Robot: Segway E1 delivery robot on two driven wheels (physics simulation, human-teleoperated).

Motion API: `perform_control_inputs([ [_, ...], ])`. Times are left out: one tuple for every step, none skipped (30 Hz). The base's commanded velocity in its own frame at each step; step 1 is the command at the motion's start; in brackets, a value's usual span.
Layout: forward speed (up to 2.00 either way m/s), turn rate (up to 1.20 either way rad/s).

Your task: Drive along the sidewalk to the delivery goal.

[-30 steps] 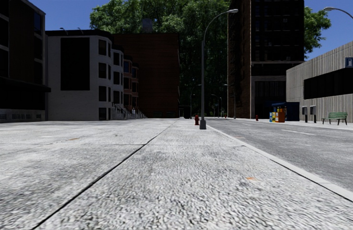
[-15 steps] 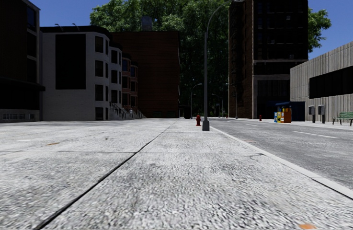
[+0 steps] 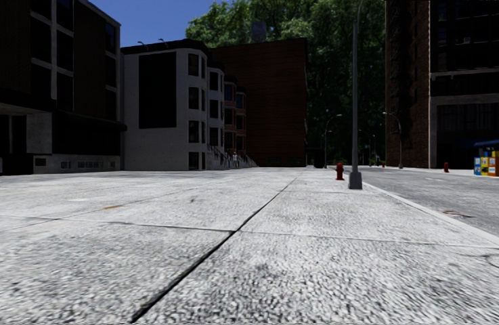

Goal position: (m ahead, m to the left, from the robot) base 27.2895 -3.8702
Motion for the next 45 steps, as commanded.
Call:
perform_control_inputs([
  [2.00, 0.53],
  [2.00, 0.40],
  [2.00, 0.25],
  [2.00, 0.11],
  [2.00, 0.11],
  [2.00, 0.06],
  [2.00, 0.04],
  [2.00, 0.04],
  [2.00, 0.04],
  [2.00, 0.04],
  [2.00, 0.03],
  [2.00, 0.03],
  [2.00, 0.02],
  [2.00, 0.02],
  [2.00, 0.02],
  [2.00, 0.02],
  [2.00, 0.02],
  [2.00, 0.02],
  [2.00, 0.02],
  [2.00, 0.03],
  [2.00, 0.03],
  [2.00, 0.02],
  [2.00, 0.01],
  [2.00, 0.01],
  [2.00, 0.00],
  [2.00, 0.00],
  [2.00, 0.00],
  [2.00, 0.00],
  [2.00, 0.00],
  [2.00, 0.00],
  [2.00, 0.00],
  [2.00, 0.00],
  [2.00, 0.00],
  [2.00, 0.00],
  [2.00, 0.00],
  [2.00, 0.00],
  [2.00, 0.00],
  [2.00, 0.00],
  [2.00, 0.00],
  [2.00, 0.00],
  [2.00, 0.00],
  [2.00, 0.00],
  [2.00, 0.00],
  [2.00, 0.00],
  [2.00, 0.00],
])
